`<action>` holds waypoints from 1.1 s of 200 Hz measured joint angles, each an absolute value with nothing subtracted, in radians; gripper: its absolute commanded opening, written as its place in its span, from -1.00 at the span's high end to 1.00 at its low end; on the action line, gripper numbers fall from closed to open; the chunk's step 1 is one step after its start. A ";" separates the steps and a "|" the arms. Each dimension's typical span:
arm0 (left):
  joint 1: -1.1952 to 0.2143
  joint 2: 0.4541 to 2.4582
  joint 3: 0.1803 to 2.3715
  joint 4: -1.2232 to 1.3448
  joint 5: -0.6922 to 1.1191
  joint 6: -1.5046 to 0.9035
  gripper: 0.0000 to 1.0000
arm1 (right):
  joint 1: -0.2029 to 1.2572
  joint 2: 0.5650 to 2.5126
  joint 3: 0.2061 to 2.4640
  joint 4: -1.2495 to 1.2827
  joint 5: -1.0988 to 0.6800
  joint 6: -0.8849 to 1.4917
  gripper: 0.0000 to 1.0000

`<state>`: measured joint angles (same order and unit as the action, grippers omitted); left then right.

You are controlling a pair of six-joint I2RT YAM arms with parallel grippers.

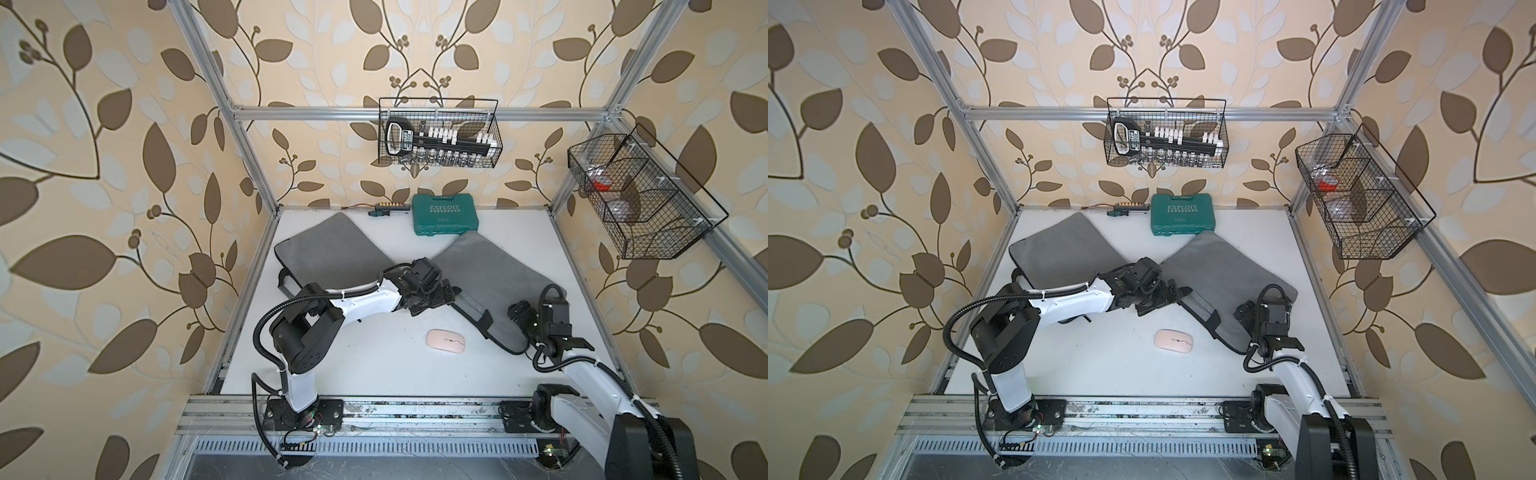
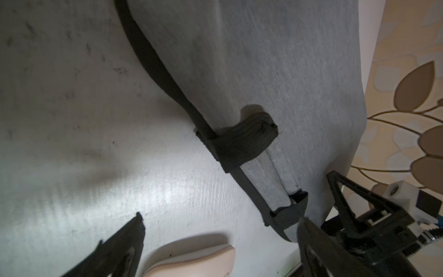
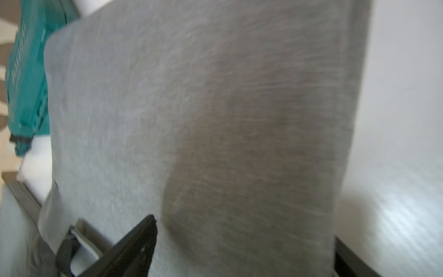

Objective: Put the mouse into the laptop bag
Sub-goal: Adjust the zippered laptop bag at the center of the board.

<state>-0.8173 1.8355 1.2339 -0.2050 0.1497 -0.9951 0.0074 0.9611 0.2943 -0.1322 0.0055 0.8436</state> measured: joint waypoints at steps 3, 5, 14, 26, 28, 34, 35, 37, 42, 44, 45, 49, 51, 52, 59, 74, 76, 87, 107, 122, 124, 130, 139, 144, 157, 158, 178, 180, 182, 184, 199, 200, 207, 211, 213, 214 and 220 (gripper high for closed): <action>-0.817 1.840 1.240 -0.208 0.148 -0.995 -0.98 | 0.037 0.964 0.296 -0.137 0.015 0.844 -0.85; -0.817 1.843 1.244 -0.210 0.147 -0.994 -0.98 | 0.057 0.965 0.297 -0.139 0.021 0.844 -0.85; -0.817 1.854 1.255 -0.216 0.144 -0.994 -0.98 | 0.143 0.969 0.302 -0.155 0.034 0.849 -0.85; -0.817 1.860 1.258 -0.224 0.135 -0.994 -0.97 | 0.257 0.972 0.311 -0.173 0.041 0.863 -0.85; -0.817 1.860 1.258 -0.227 0.133 -0.994 -0.97 | 0.275 0.972 0.313 -0.175 0.040 0.867 -0.86; -0.817 1.861 1.258 -0.234 0.126 -0.994 -0.97 | 0.314 0.972 0.315 -0.176 0.038 0.873 -0.86; -0.817 1.861 1.258 -0.236 0.125 -0.994 -0.97 | 0.318 0.972 0.315 -0.176 0.037 0.874 -0.86; -0.817 1.861 1.258 -0.237 0.123 -0.994 -0.96 | 0.332 0.972 0.315 -0.176 0.034 0.878 -0.86; -0.817 1.861 1.258 -0.244 0.118 -0.995 -0.96 | 0.358 0.970 0.315 -0.175 0.029 0.881 -0.86; -0.817 1.861 1.258 -0.245 0.117 -0.994 -0.96 | 0.369 0.970 0.315 -0.175 0.026 0.886 -0.87; -0.817 1.861 1.258 -0.247 0.116 -0.994 -0.96 | 0.376 0.970 0.315 -0.175 0.025 0.887 -0.87; -0.817 1.861 1.258 -0.251 0.111 -0.995 -0.96 | 0.391 0.968 0.314 -0.174 0.017 0.889 -0.87; -0.817 1.861 1.258 -0.252 0.108 -0.995 -0.96 | 0.399 0.968 0.314 -0.172 0.014 0.893 -0.86; -0.817 1.861 1.258 -0.253 0.105 -0.995 -0.96 | 0.404 0.968 0.314 -0.171 0.012 0.894 -0.87; -0.817 1.861 1.254 -0.253 0.094 -0.995 -0.96 | 0.428 0.966 0.313 -0.167 -0.001 0.900 -0.87; -0.817 1.861 1.240 -0.257 0.073 -0.997 -0.95 | 0.475 0.964 0.311 -0.160 -0.022 0.908 -0.87; -0.817 1.861 1.237 -0.258 0.072 -0.997 -0.94 | 0.482 0.964 0.311 -0.159 -0.024 0.908 -0.87; -0.817 1.861 1.226 -0.263 0.067 -0.997 -0.93 | 0.514 0.965 0.312 -0.158 -0.027 0.908 -0.87; -0.817 1.861 1.222 -0.274 0.066 -0.998 -0.89 | 0.578 0.976 0.326 -0.178 0.000 0.907 -0.87; -0.817 1.861 1.222 -0.274 0.063 -1.000 -0.85 | 0.620 0.978 0.334 -0.191 0.023 0.907 -0.87; -0.817 1.861 1.222 -0.274 0.061 -0.999 -0.85 | 0.626 0.978 0.335 -0.191 0.027 0.906 -0.87; -0.817 1.861 1.222 -0.276 0.057 -1.000 -0.83 | 0.641 0.978 0.335 -0.191 0.034 0.903 -0.86; -0.817 1.861 1.222 -0.276 0.049 -0.999 -0.82 | 0.661 0.978 0.335 -0.191 0.038 0.896 -0.87; -0.817 1.861 1.222 -0.276 0.047 -1.000 -0.81 | 0.669 0.978 0.334 -0.187 0.038 0.892 -0.87; -0.815 1.861 1.222 -0.276 0.044 -0.999 -0.79 | 0.692 0.979 0.328 -0.167 0.035 0.879 -0.86; -0.815 1.861 1.222 -0.276 0.044 -0.999 -0.79 | 0.693 0.979 0.328 -0.165 0.035 0.878 -0.86; -0.809 1.867 1.224 -0.279 0.043 -0.997 -0.78 | 0.732 0.988 0.318 -0.122 0.023 0.855 -0.85; -0.807 1.868 1.224 -0.279 0.043 -0.997 -0.78 | 0.736 0.989 0.318 -0.118 0.023 0.854 -0.85; -0.805 1.869 1.225 -0.279 0.043 -0.997 -0.78 | 0.741 0.990 0.318 -0.115 0.022 0.851 -0.84; -0.805 1.870 1.225 -0.279 0.044 -0.996 -0.78 | 0.746 0.991 0.318 -0.112 0.022 0.848 -0.85; -0.796 1.872 1.225 -0.283 0.043 -0.994 -0.78 | 0.781 0.991 0.318 -0.089 0.023 0.836 -0.83; -0.796 1.872 1.225 -0.283 0.043 -0.994 -0.78 | 0.785 0.991 0.318 -0.088 0.023 0.835 -0.83; -0.788 1.872 1.225 -0.284 0.043 -0.994 -0.77 | 0.804 0.991 0.318 -0.077 0.023 0.828 -0.83; -0.782 1.872 1.225 -0.283 0.044 -0.993 -0.76 | 0.813 0.991 0.318 -0.072 0.023 0.826 -0.83; -0.781 1.872 1.225 -0.283 0.043 -0.993 -0.75 | 0.818 0.991 0.318 -0.070 0.024 0.825 -0.83; -0.778 1.872 1.225 -0.282 0.043 -0.993 -0.75 | 0.822 0.990 0.318 -0.068 0.024 0.824 -0.83; -0.770 1.872 1.224 -0.281 0.044 -0.991 -0.72 | 0.835 0.988 0.316 -0.057 0.025 0.821 -0.87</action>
<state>-0.7696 1.8725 1.2236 -0.2806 0.0441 -0.9909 0.8352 0.9882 0.3157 -0.0570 0.0246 0.8211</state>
